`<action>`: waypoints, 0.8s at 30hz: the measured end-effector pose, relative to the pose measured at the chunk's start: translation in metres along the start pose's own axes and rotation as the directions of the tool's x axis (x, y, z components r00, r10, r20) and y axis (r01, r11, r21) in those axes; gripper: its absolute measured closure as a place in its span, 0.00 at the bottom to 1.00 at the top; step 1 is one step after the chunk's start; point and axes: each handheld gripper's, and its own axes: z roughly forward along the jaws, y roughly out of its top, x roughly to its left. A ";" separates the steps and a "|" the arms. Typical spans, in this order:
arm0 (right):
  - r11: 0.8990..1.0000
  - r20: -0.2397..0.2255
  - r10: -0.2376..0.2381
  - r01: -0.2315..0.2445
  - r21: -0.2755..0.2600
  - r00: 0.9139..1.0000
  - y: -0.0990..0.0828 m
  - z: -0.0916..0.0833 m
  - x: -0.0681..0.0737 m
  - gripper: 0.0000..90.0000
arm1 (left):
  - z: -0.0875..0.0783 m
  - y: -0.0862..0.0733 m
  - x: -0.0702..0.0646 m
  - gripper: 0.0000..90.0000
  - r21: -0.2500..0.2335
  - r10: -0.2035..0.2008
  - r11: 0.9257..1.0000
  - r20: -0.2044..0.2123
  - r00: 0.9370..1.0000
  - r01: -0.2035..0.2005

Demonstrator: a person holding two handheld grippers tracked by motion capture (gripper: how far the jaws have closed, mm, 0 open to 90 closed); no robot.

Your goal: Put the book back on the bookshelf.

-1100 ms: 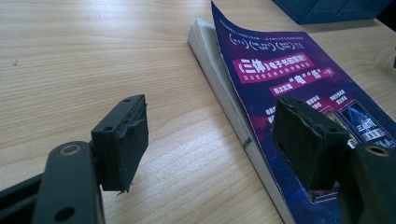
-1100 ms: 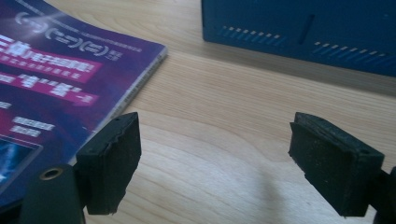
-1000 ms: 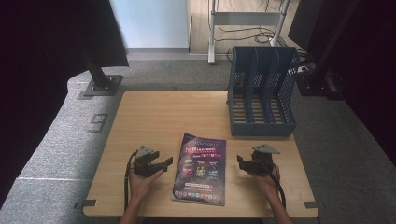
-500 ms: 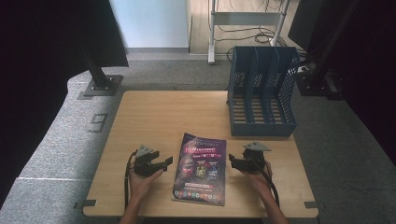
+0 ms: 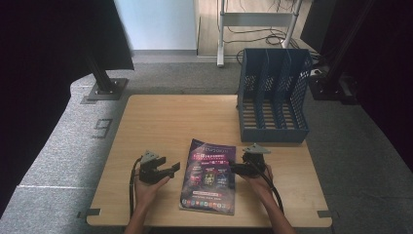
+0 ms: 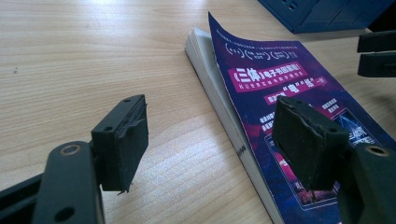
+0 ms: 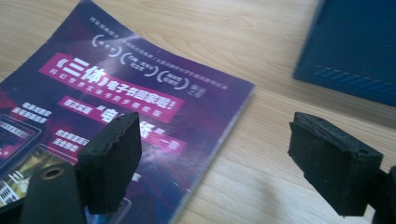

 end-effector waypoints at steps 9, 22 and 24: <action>1.000 -0.042 -0.004 0.005 0.029 0.999 -0.004 0.014 0.011 0.18 | 0.001 0.000 -0.003 0.30 0.006 0.011 1.000 -0.002 1.000 -0.011; 0.997 -0.060 -0.020 0.024 0.076 0.998 -0.012 0.027 0.020 0.17 | 0.007 -0.002 -0.006 0.30 0.026 0.027 0.999 0.002 1.000 -0.027; 0.997 -0.057 -0.021 0.026 0.078 0.998 -0.013 0.028 0.020 0.17 | 0.007 -0.002 -0.007 0.30 0.025 0.026 0.999 0.004 1.000 -0.026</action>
